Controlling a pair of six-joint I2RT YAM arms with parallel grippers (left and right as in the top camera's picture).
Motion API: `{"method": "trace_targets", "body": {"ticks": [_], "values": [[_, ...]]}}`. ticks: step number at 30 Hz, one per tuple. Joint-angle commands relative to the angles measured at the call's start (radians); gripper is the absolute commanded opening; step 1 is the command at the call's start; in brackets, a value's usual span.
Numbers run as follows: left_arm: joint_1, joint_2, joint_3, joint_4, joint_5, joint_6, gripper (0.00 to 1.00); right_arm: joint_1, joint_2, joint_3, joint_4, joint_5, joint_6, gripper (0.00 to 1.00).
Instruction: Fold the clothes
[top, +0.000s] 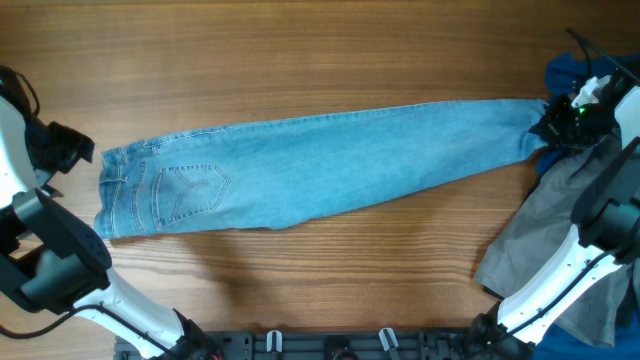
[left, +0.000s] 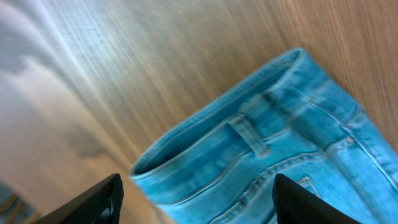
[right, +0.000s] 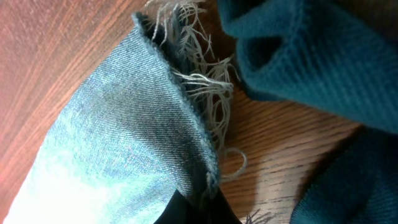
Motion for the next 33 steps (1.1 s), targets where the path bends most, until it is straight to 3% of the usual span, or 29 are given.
{"method": "trace_targets", "body": {"ticks": [1, 15, 17, 18, 21, 23, 33], "values": [[-0.005, -0.008, -0.106, 0.075, 0.084, 0.049, 0.8, 0.01, 0.012, 0.024, -0.011, 0.018, -0.036, 0.04], [-0.006, 0.004, -0.333, 0.394, 0.103, 0.167, 0.77, 0.025, 0.013, 0.024, -0.023, 0.023, -0.039, 0.04], [-0.006, 0.004, -0.367, 0.437, 0.132, 0.177, 0.7, 0.025, 0.013, 0.024, -0.023, 0.027, -0.039, 0.04], [-0.006, 0.004, -0.371, 0.447, 0.162, 0.194, 0.62, 0.025, 0.012, 0.024, -0.024, 0.034, -0.039, 0.04], [-0.009, 0.003, -0.371, 0.465, 0.204, 0.196, 0.19, 0.025, 0.012, 0.024, -0.027, 0.045, -0.039, 0.04], [-0.009, 0.003, -0.371, 0.465, 0.203, 0.196, 0.04, 0.025, 0.012, 0.024, -0.029, 0.045, -0.039, 0.04], [-0.008, -0.023, -0.326, 0.421, 0.193, 0.196, 0.04, 0.025, 0.012, 0.024, -0.031, 0.057, -0.039, 0.05]]}}
